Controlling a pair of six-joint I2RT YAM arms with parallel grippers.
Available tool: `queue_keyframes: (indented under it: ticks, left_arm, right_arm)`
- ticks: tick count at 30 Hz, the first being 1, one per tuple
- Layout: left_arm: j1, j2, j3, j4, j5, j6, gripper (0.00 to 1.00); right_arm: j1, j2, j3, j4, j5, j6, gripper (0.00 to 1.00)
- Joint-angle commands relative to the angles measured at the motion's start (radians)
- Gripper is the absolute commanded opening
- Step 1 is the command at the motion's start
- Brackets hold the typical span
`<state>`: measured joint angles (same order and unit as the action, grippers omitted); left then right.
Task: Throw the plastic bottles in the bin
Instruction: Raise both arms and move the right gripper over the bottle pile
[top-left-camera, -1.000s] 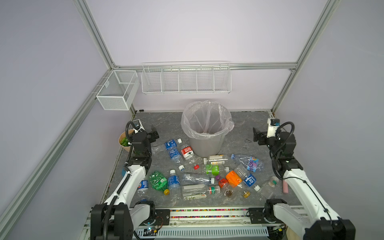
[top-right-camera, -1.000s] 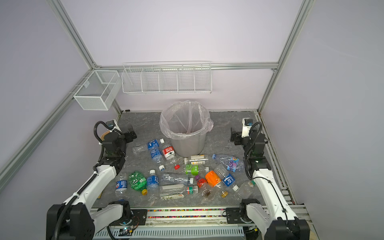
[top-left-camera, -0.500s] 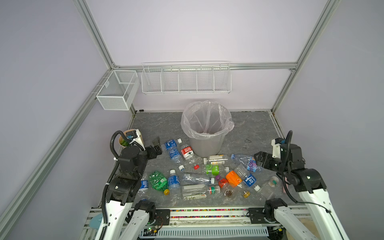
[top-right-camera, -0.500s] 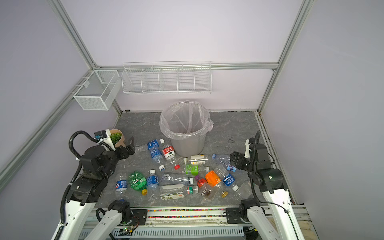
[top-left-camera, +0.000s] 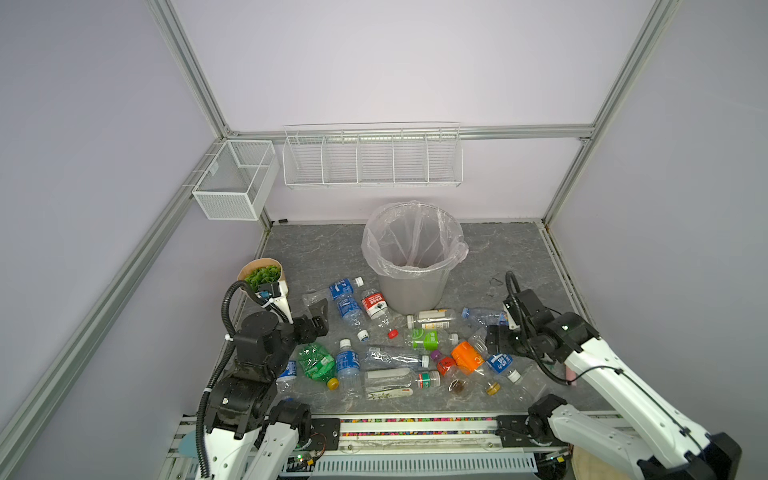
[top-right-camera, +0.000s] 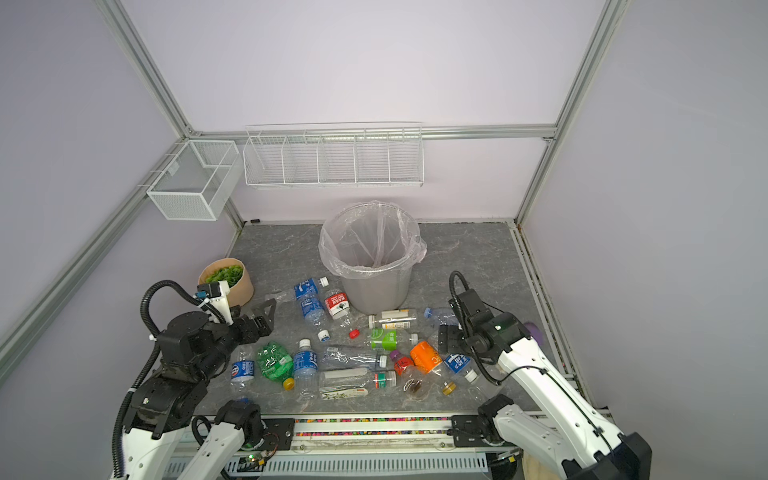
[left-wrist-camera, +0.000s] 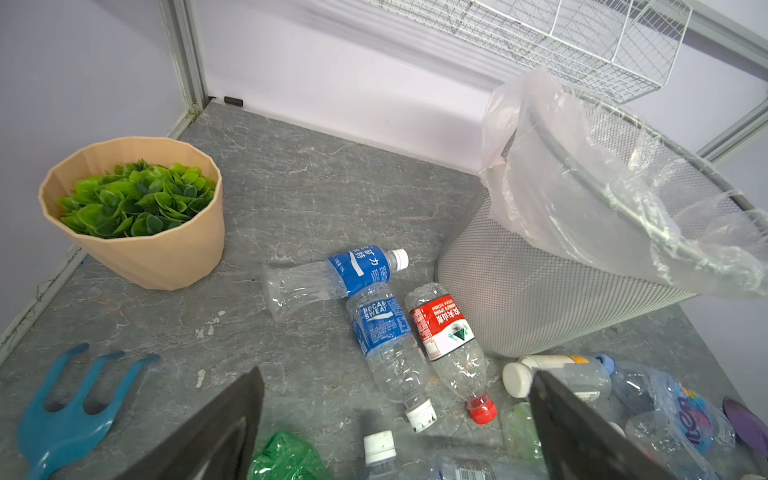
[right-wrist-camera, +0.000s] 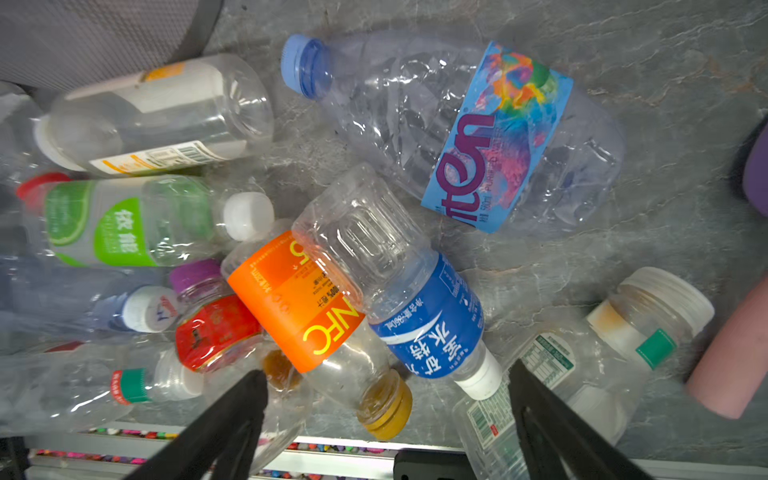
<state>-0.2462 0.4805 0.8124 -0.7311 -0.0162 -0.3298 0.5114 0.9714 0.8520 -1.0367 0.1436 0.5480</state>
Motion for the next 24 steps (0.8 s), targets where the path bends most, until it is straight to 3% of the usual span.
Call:
queue_keyframes:
  ticks: [1, 11, 24]
  left_arm:
    - [-0.007, -0.012, -0.009, -0.027, 0.021, -0.018, 0.99]
    - [-0.017, -0.011, -0.016, -0.019, 0.032, -0.015, 0.99]
    - [-0.020, -0.015, -0.019, -0.019, 0.024, -0.015, 0.99]
  right_arm:
    - [0.023, 0.039, -0.019, 0.033, 0.075, 0.032, 0.95]
    - [0.029, 0.143, -0.073, 0.135, 0.078, 0.027, 1.00]
    - [0.029, 0.238, -0.114, 0.215, 0.067, 0.023, 0.88]
